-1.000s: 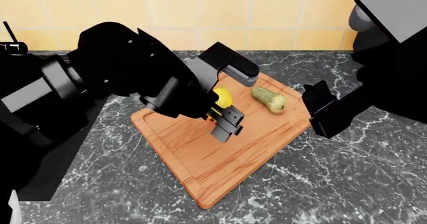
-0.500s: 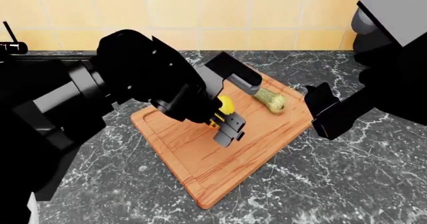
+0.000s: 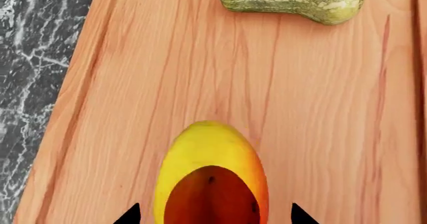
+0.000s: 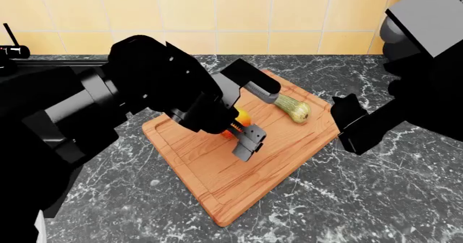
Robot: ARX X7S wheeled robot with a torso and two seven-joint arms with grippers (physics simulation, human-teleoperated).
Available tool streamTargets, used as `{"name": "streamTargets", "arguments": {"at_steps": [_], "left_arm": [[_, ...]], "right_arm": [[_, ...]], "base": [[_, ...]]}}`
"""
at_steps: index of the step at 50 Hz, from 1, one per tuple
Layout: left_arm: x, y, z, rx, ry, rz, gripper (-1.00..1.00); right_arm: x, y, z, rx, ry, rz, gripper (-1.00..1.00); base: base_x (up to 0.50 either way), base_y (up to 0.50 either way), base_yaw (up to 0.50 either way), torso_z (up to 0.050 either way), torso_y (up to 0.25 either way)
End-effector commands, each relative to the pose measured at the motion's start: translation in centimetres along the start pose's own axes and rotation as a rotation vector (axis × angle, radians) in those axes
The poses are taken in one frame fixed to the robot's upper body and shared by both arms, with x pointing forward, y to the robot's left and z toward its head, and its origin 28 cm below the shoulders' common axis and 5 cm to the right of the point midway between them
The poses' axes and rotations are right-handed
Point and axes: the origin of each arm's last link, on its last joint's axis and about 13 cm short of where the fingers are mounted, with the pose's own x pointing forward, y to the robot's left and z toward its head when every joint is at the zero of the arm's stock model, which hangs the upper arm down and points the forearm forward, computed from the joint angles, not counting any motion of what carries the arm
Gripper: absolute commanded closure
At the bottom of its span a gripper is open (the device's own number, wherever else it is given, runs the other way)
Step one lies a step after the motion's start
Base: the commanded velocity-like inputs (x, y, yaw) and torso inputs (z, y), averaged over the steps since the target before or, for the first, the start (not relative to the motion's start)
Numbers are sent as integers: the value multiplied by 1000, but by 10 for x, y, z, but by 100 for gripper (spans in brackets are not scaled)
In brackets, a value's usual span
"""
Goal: Pick up the fruits and vegetables and place them in the sink. Turn on the sink faucet to wash them. Then turn the sink off and put them in the tray.
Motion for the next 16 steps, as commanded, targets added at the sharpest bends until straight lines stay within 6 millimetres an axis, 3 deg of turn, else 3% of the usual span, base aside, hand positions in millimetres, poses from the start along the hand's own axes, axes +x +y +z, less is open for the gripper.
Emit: {"name": "streamTargets", "arguments": {"at_steps": [1,9,16], "left_arm": [[-6,5,0,-21,-14,13,-100],[-39,8,-6,-49,-104,-12,-100],[-78,1,-24,-56,-226,-67,-100]], "right_arm": [[2,1,-4,3,4,-1,-100],[2,1,-7,25,0,1,-100],[0,1,-10,75,-32,28,-100]], "base": [[0,0,0,0,0],[0,0,0,0,0],[0,0,0,0,0]]}}
